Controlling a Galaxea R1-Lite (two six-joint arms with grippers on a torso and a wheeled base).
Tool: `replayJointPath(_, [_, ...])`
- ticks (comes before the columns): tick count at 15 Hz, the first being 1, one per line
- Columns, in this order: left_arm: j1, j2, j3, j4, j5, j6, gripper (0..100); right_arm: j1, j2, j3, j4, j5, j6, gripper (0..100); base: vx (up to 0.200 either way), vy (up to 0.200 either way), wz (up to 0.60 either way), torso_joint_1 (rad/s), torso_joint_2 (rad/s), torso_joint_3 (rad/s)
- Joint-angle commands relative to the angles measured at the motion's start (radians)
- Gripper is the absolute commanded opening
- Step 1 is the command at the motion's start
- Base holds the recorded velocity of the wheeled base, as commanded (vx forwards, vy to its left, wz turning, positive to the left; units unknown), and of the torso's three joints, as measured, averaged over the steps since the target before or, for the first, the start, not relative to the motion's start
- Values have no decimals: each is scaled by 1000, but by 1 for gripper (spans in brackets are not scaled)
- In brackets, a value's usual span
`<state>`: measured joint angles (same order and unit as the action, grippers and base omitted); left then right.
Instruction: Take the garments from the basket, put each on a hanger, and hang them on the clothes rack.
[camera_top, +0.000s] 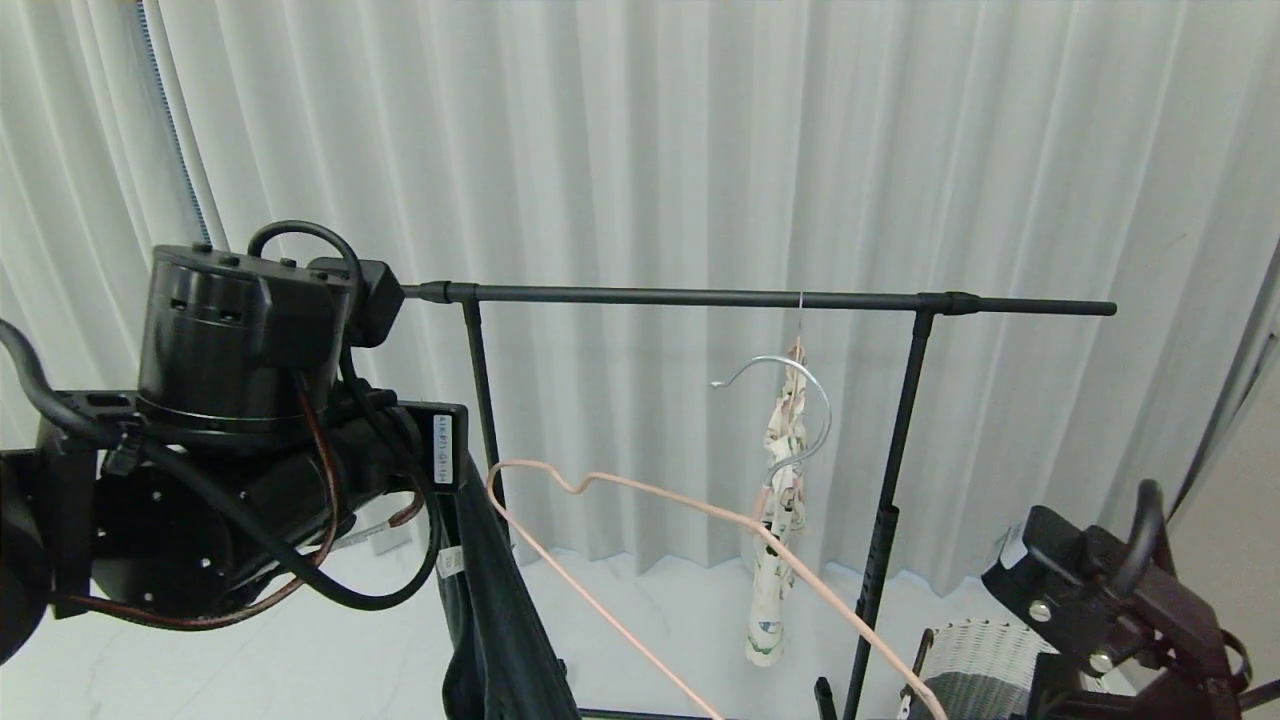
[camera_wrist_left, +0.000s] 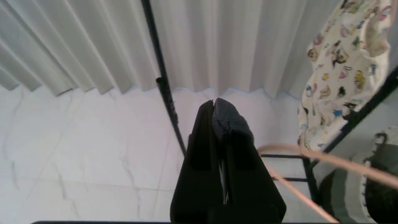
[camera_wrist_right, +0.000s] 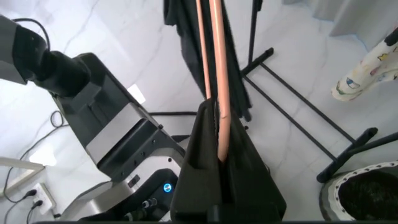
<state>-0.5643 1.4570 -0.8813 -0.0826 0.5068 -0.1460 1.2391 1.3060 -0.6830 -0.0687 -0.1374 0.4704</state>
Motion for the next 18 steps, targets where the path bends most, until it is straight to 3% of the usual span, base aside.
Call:
replayJointPath(1, [0, 25, -10, 0, 4, -1, 0, 2, 18, -3, 0, -1, -1, 0, 0, 0, 0, 0, 0, 0])
replayJointPath(8, [1, 60, -38, 0, 50, -15, 0, 52, 18, -20, -2, 2, -3, 0, 0, 0, 0, 0, 0, 0])
replayJointPath(18, [0, 59, -31, 0, 52, -15, 0, 10, 128, -38, -115, -10, -1, 0, 0, 0, 0, 0, 0, 0])
